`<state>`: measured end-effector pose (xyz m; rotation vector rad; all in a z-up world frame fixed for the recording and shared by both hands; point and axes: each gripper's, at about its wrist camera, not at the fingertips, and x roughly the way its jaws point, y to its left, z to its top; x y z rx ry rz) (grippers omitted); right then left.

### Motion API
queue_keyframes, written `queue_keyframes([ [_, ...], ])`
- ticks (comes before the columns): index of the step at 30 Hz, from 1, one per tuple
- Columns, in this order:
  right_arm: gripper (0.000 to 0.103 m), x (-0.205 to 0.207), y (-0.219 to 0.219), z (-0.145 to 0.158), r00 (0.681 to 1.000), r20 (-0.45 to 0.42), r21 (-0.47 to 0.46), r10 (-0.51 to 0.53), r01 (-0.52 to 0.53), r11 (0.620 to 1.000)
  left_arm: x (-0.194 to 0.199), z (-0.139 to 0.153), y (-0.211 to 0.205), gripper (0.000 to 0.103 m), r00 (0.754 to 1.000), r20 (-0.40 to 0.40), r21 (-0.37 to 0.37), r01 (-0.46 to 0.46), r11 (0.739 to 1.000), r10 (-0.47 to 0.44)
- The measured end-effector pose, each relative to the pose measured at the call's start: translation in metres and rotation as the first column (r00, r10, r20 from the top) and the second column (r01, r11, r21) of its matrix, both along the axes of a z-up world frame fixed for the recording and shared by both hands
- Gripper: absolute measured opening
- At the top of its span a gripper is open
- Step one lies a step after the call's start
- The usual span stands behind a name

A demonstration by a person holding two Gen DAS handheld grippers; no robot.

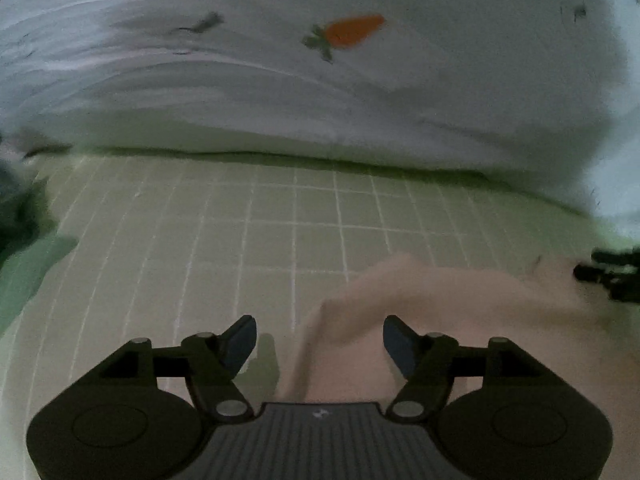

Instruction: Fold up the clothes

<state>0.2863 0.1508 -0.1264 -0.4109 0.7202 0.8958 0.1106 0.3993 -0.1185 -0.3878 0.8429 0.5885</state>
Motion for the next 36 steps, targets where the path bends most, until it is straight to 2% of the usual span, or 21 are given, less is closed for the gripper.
queue_keyframes([
  [1, 0.061, 0.005, 0.004, -0.002, 0.999, -0.024, 0.007, 0.039, -0.039, 0.999, 0.008, -0.004, 0.001, 0.063, 1.000, -0.015, 0.006, 0.012, 1.000, -0.012],
  [3, 0.044, 0.011, 0.009, -0.006, 0.993, -0.063, 0.028, 0.102, -0.101, 0.995, 0.022, -0.012, 0.004, 0.036, 0.999, -0.042, 0.017, 0.033, 0.999, -0.033],
  [4, 0.025, 0.012, 0.009, -0.007, 0.989, -0.075, 0.047, 0.124, -0.121, 0.992, 0.024, -0.013, 0.004, 0.007, 0.999, -0.032, 0.017, 0.034, 0.999, -0.033],
  [5, 0.005, 0.014, 0.009, -0.007, 0.987, -0.086, 0.060, 0.136, -0.131, 0.990, 0.024, -0.013, 0.005, 0.007, 1.000, -0.016, 0.005, 0.025, 1.000, -0.025],
  [6, 0.004, 0.014, 0.007, -0.006, 0.987, -0.082, 0.078, 0.138, -0.132, 0.988, 0.026, -0.013, 0.006, 0.006, 1.000, -0.002, -0.001, 0.017, 1.000, -0.017],
  [8, 0.003, 0.015, 0.001, -0.004, 0.993, -0.058, 0.117, 0.106, -0.098, 0.988, 0.033, -0.011, 0.012, 0.006, 1.000, 0.017, 0.036, 0.012, 0.999, -0.013],
  [10, 0.002, 0.023, -0.008, -0.004, 0.998, -0.056, 0.154, -0.009, 0.017, 0.988, 0.041, -0.010, 0.019, 0.006, 0.999, 0.034, 0.050, 0.009, 0.999, -0.010],
  [12, 0.002, 0.035, -0.017, -0.008, 0.990, -0.095, 0.185, -0.109, 0.125, 0.975, 0.056, -0.013, 0.024, 0.007, 0.999, 0.031, 0.061, 0.025, 0.998, -0.027],
  [15, 0.001, 0.039, -0.017, -0.015, 0.977, -0.098, 0.183, -0.189, 0.204, 0.962, 0.067, -0.020, 0.020, 0.008, 0.999, 0.001, 0.100, 0.042, 0.994, -0.042],
  [16, 0.001, 0.040, -0.017, -0.017, 0.972, -0.096, 0.181, -0.213, 0.228, 0.957, 0.068, -0.019, 0.022, 0.008, 1.000, 0.002, 0.091, 0.029, 0.995, -0.029],
  [18, 0.000, 0.042, -0.013, -0.014, 0.960, -0.048, 0.128, -0.275, 0.279, 0.952, 0.066, -0.016, 0.026, 0.017, 1.000, 0.015, 0.063, -0.008, 0.998, 0.008],
  [19, 0.002, 0.043, -0.011, -0.012, 0.955, -0.021, 0.095, -0.295, 0.296, 0.951, 0.062, -0.013, 0.027, 0.019, 0.999, 0.032, 0.050, -0.032, 0.998, 0.030],
  [21, 0.005, 0.040, -0.013, -0.003, 0.946, 0.023, 0.074, -0.322, 0.320, 0.945, 0.047, 0.000, 0.022, 0.029, 0.995, 0.061, 0.061, -0.078, 0.995, 0.074],
  [22, 0.012, 0.036, -0.017, 0.003, 0.942, 0.037, 0.084, -0.333, 0.330, 0.940, 0.039, 0.008, 0.019, 0.033, 0.993, 0.072, 0.077, -0.097, 0.992, 0.092],
  [23, 0.021, 0.028, -0.024, 0.011, 0.938, 0.051, 0.096, -0.344, 0.338, 0.936, 0.029, 0.015, 0.014, 0.044, 0.990, 0.089, 0.088, -0.115, 0.989, 0.107],
  [26, 0.030, -0.004, -0.047, 0.030, 0.925, 0.090, 0.121, -0.370, 0.358, 0.926, -0.009, 0.035, -0.007, 0.062, 0.978, 0.136, 0.091, -0.170, 0.981, 0.156],
  [28, 0.033, -0.033, -0.064, 0.039, 0.915, 0.099, 0.129, -0.391, 0.378, 0.917, -0.036, 0.040, -0.027, 0.065, 0.975, 0.139, 0.072, -0.185, 0.980, 0.174],
  [31, 0.035, -0.091, -0.091, 0.039, 0.914, 0.058, 0.130, -0.402, 0.392, 0.911, -0.072, 0.036, -0.070, 0.066, 0.985, 0.083, 0.060, -0.159, 0.985, 0.153],
  [33, 0.034, -0.130, -0.104, 0.033, 0.929, 0.036, 0.106, -0.369, 0.364, 0.925, -0.095, 0.030, -0.098, 0.066, 0.990, 0.011, 0.051, -0.139, 0.989, 0.139],
  [36, 0.024, -0.187, -0.121, 0.023, 0.952, 0.006, 0.053, -0.305, 0.304, 0.951, -0.124, 0.019, -0.128, 0.065, 0.992, -0.038, 0.019, -0.122, 0.992, 0.123],
])
